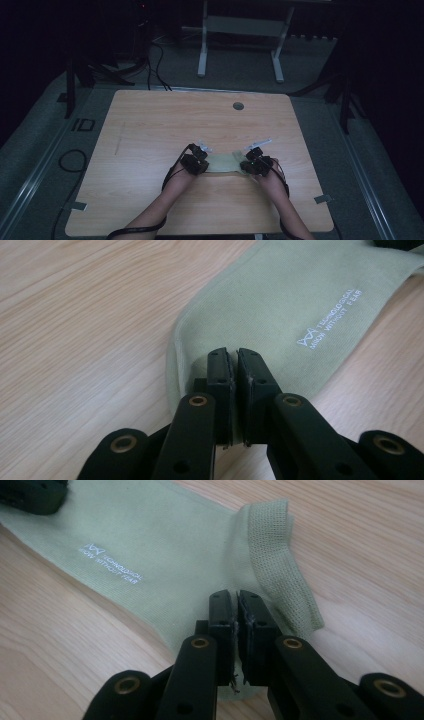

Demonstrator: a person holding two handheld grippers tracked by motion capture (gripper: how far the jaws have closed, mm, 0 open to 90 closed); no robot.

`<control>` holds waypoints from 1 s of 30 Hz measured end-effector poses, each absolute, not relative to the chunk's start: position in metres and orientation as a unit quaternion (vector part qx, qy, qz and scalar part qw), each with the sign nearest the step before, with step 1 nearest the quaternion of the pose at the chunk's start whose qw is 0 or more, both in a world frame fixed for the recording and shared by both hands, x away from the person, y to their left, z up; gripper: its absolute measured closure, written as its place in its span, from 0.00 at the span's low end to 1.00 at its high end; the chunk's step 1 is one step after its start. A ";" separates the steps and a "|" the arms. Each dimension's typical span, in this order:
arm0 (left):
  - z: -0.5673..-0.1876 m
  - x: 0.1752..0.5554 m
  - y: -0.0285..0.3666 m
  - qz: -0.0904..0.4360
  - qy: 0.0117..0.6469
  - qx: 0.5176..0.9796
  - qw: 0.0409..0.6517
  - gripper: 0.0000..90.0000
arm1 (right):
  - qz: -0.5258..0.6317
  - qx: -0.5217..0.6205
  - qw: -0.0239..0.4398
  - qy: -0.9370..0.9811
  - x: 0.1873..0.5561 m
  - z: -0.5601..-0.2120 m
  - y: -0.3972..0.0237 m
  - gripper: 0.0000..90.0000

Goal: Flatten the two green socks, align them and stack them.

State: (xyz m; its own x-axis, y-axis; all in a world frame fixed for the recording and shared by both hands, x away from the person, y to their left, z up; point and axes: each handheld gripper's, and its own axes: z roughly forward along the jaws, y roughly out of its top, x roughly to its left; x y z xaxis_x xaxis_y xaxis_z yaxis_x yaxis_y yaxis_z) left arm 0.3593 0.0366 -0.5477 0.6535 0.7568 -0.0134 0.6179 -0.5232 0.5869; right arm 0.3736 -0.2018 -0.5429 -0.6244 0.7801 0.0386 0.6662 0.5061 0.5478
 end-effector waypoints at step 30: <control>-0.546 0.376 0.059 0.120 0.410 0.862 0.273 0.93 | 0.262 0.407 0.102 0.869 0.394 -0.542 -0.173 0.89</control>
State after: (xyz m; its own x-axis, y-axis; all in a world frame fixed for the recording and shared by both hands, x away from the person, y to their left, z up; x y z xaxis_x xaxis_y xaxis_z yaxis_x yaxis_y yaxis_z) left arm 0.3759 0.0591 -0.5461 0.6357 0.7717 -0.0164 0.6407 -0.5157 0.5689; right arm 0.3941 -0.1733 -0.5418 -0.6472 0.7614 0.0366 0.6550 0.5310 0.5376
